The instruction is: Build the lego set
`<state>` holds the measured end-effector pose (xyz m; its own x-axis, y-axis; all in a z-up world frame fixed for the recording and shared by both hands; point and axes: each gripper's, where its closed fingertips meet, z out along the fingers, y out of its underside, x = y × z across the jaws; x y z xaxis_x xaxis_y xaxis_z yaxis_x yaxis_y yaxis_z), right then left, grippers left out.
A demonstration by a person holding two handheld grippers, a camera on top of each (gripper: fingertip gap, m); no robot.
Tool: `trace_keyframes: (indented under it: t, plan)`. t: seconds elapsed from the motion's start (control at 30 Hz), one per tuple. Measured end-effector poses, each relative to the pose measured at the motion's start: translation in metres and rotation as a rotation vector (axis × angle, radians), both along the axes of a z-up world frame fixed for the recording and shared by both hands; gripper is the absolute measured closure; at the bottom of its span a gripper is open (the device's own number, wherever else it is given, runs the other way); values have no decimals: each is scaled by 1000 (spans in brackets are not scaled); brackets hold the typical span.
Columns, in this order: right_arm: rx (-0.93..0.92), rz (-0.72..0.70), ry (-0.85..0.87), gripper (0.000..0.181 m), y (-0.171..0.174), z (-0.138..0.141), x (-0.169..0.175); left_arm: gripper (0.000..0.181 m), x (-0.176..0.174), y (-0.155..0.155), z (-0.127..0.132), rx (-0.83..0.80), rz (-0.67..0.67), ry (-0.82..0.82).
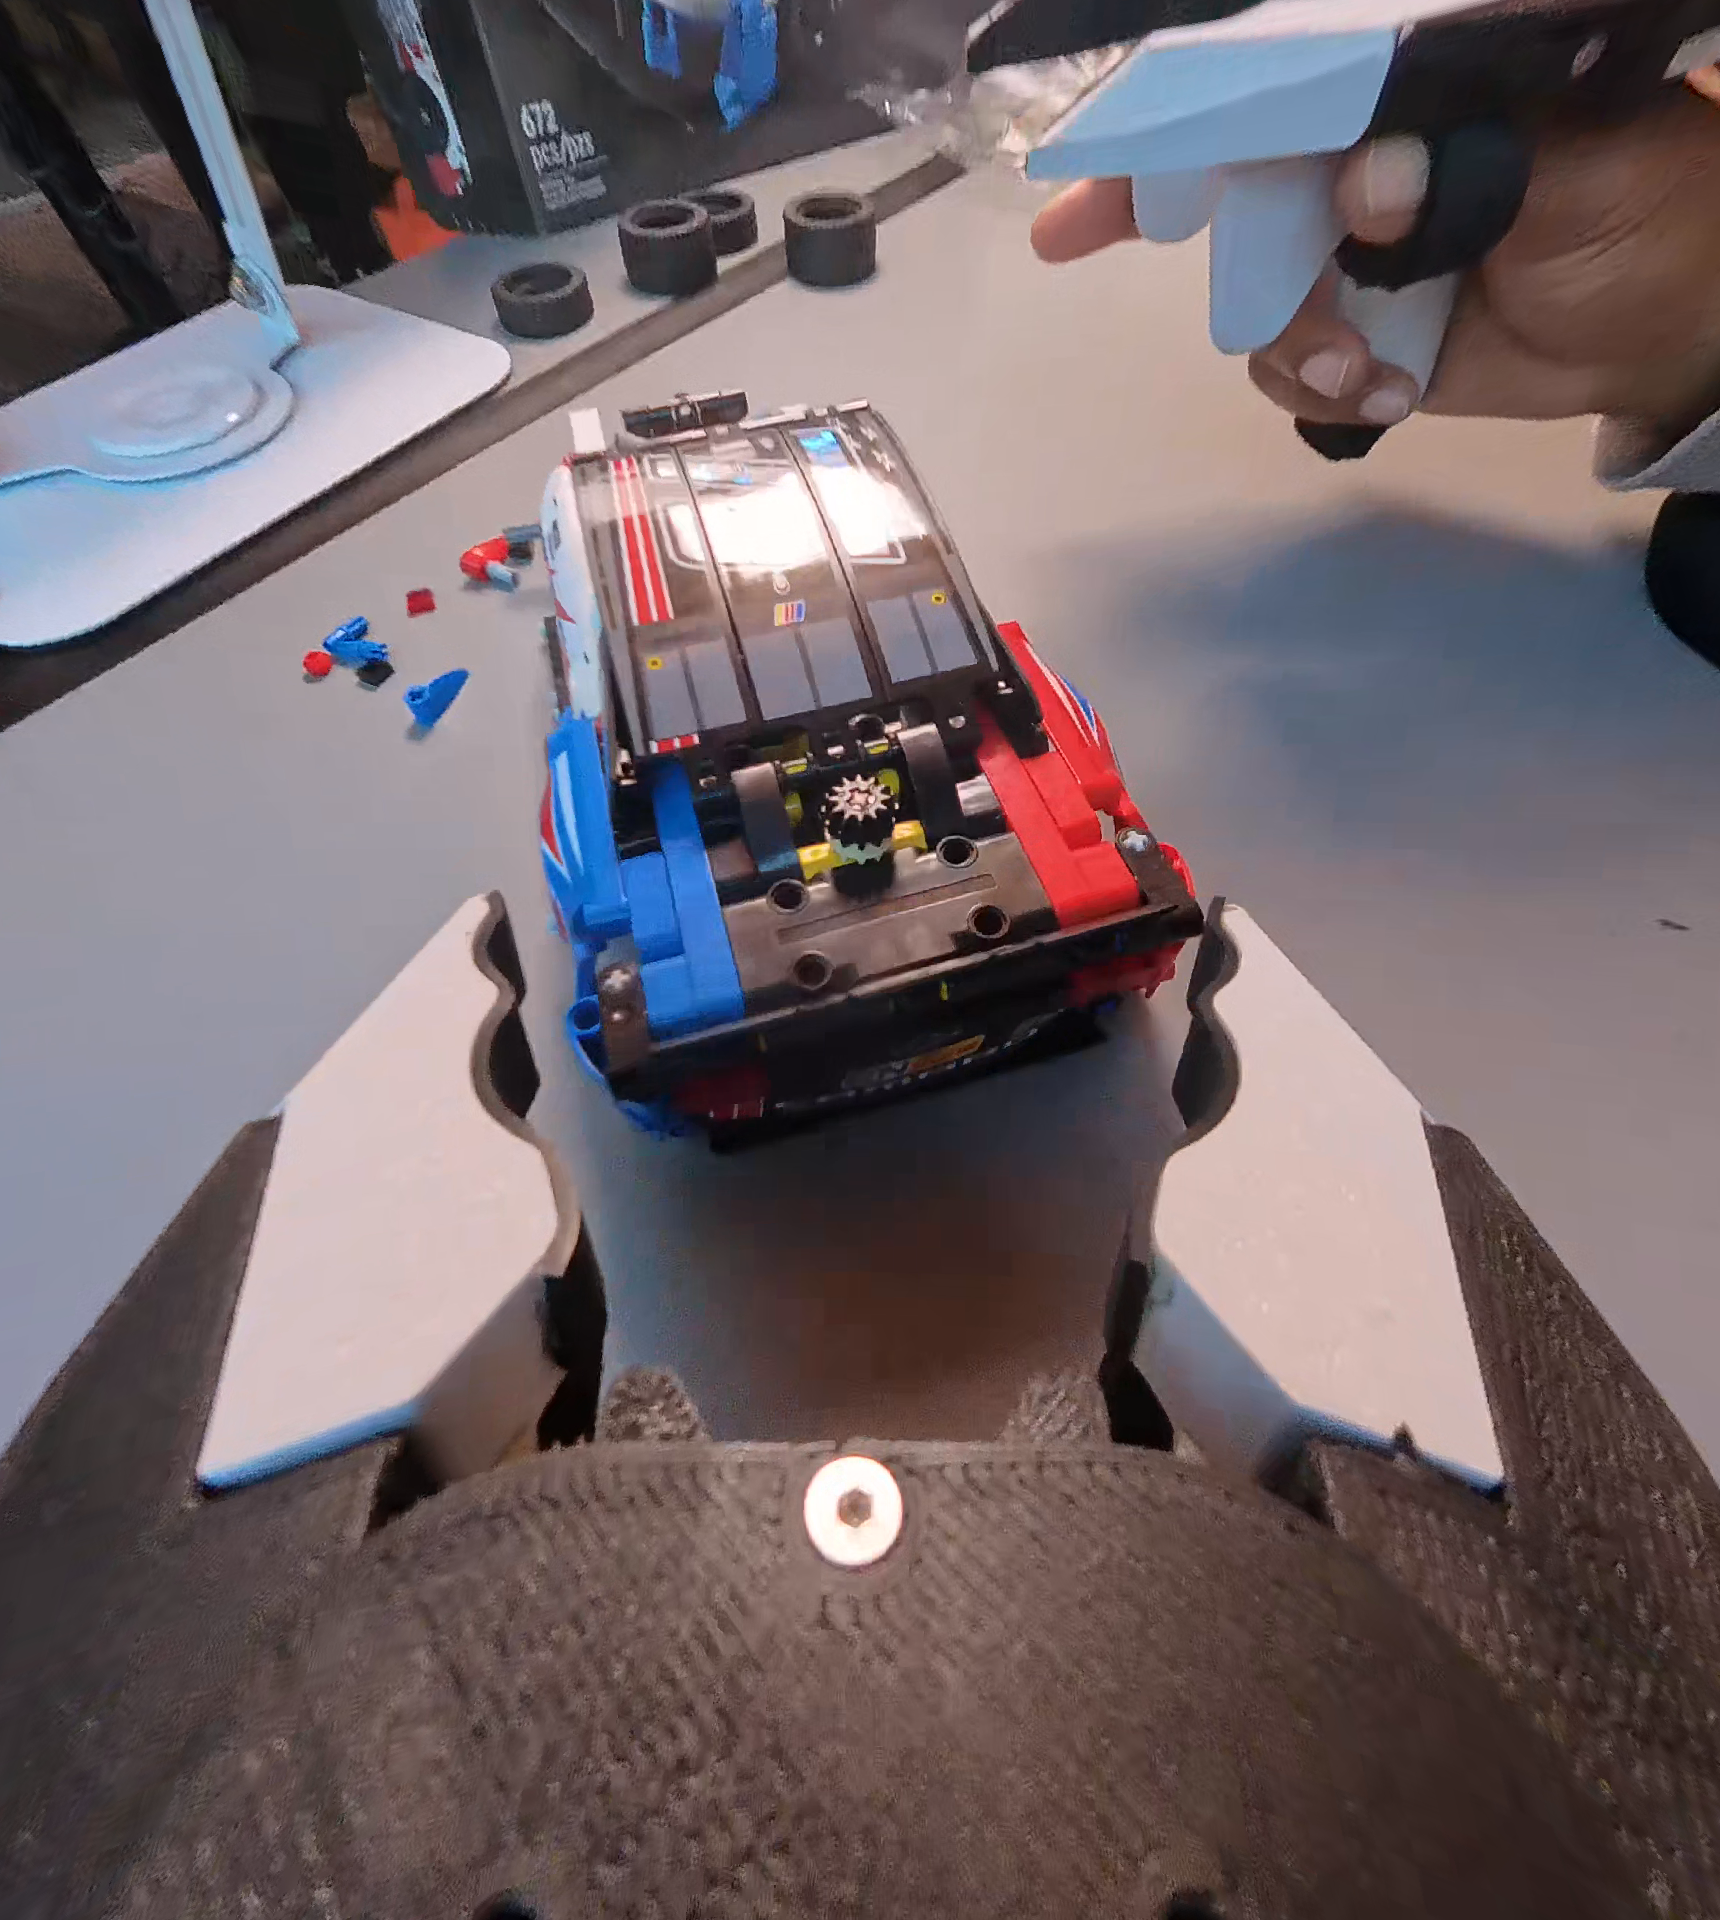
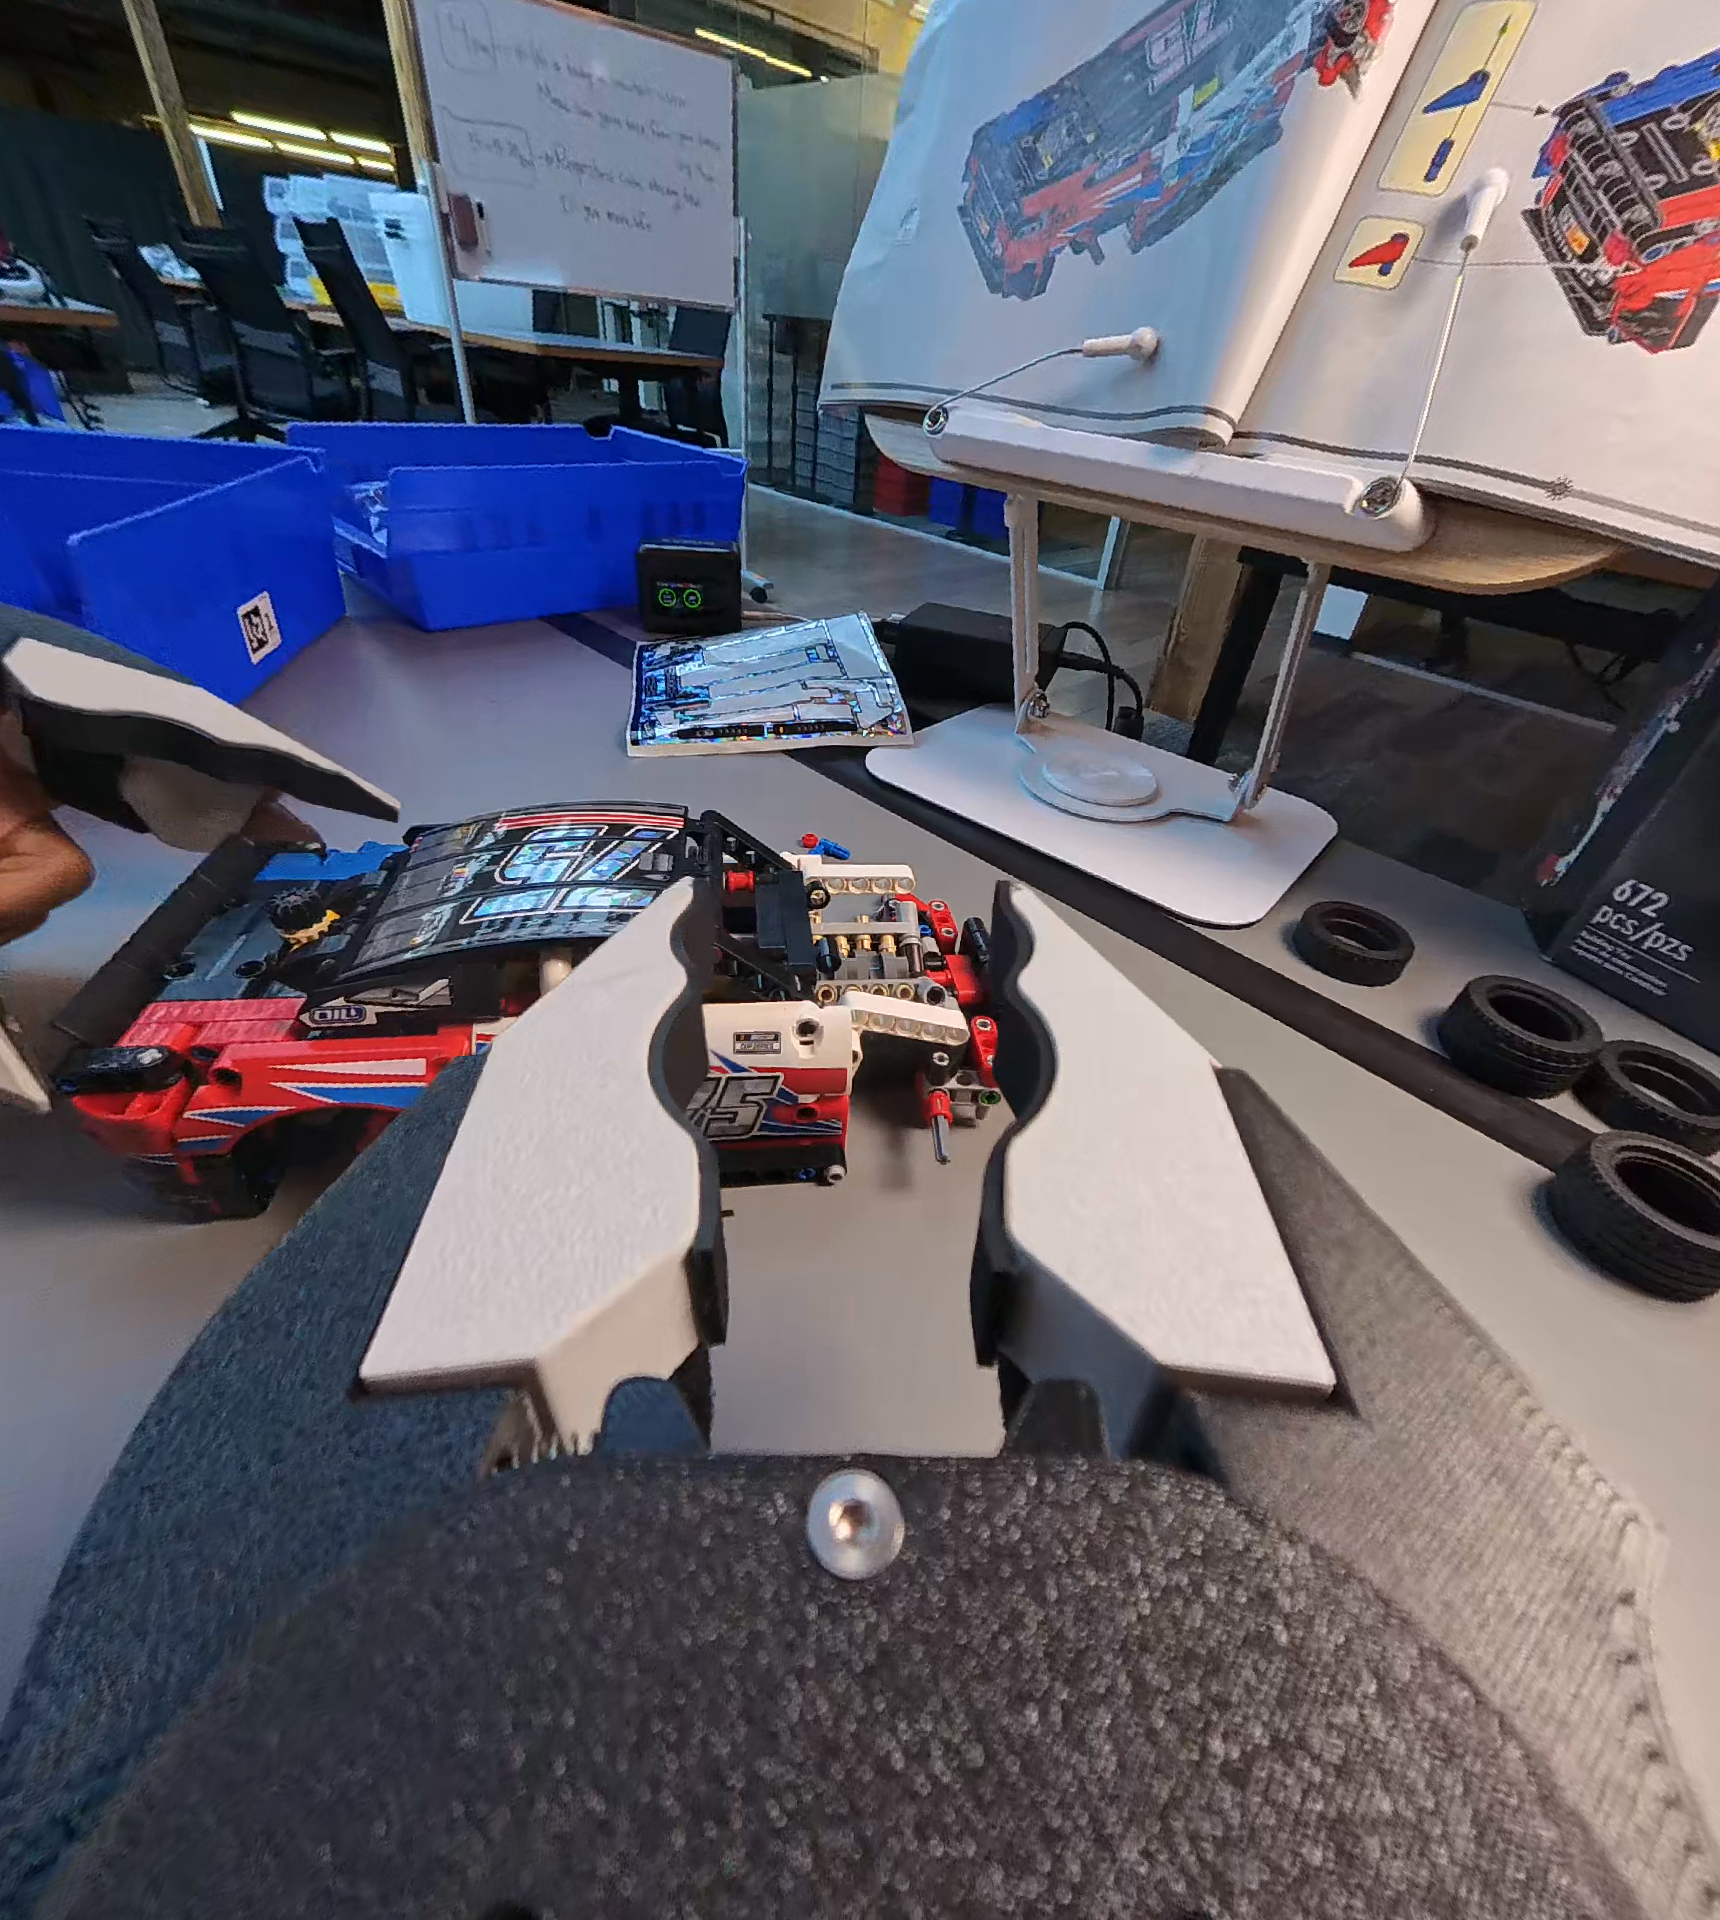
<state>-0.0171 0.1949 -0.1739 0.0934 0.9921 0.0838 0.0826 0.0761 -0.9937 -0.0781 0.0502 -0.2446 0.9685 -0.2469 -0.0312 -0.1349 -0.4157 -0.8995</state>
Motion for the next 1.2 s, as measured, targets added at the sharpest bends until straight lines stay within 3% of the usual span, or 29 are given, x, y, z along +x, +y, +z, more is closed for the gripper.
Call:
trace_keyframes:
  t: [0.3,0.4,0.47,0.67,0.8,0.87,1.0,1.2]
  plan:
    - [-37,51,28,133,-14,8,-1,68,0,-12,-8,1,-207,112]
    - [-77,70,53,134,-19,12,-1,101,-13,-25,-9,31,-311,177]
    - [-77,74,55,134,-20,13,-1,91,-22,-24,-4,33,-272,111]
    - [-53,42,46,135,-19,12,0,83,-16,-25,22,107,-134,45]
    - [-41,11,45,137,-16,13,-2,60,1,-14,12,30,-87,0]
    - [-54,-14,47,137,-10,19,-8,57,5,-7,5,-5,-74,9]
    - [15,-68,55,138,13,57,-32,66,13,-5,1,-15,-126,-4]
    - [232,-171,85,157,84,164,-110,82,9,-23,3,5,-306,17]
